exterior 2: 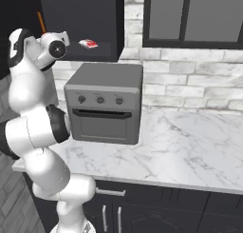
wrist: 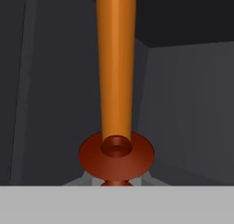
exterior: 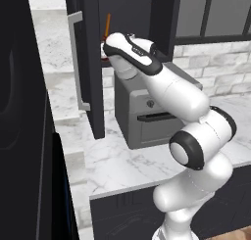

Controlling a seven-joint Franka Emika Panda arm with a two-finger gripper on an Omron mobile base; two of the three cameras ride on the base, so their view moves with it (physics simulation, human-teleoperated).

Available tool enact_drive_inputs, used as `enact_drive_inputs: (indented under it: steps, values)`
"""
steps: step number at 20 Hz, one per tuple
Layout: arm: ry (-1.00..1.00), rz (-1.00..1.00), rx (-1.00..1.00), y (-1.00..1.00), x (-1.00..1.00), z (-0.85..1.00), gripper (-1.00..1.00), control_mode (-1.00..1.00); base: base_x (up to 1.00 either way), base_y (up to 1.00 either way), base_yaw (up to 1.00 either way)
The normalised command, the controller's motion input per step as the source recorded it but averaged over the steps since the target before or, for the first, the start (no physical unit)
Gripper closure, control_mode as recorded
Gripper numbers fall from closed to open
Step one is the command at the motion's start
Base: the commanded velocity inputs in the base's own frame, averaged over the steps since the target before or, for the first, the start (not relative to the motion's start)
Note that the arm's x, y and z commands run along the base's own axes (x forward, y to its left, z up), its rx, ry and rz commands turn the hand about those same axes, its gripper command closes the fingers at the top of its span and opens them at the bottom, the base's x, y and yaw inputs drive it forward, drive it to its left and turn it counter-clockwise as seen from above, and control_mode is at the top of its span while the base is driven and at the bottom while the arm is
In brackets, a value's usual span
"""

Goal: Pick the candle and candle from the dining table and place them in the open cabinet. Close the cabinet after placing the objects.

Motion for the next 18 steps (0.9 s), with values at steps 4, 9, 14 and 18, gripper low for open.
enact_drive_inputs:
  steps: [4,9,14,18]
  values:
    - [0.00,0.00,0.00,0.06,0.25,-0.09,1.00,-1.00,0.00,0.00,0.00]
    - [0.00,0.00,0.00,0.09,0.25,-0.11,1.00,-1.00,0.00,0.00,0.00]
    - [0.00,0.00,0.00,0.10,0.23,-0.11,1.00,-1.00,0.00,0.00,0.00]
    - [0.00,0.00,0.00,0.10,0.25,-0.08,1.00,-1.00,0.00,0.00,0.00]
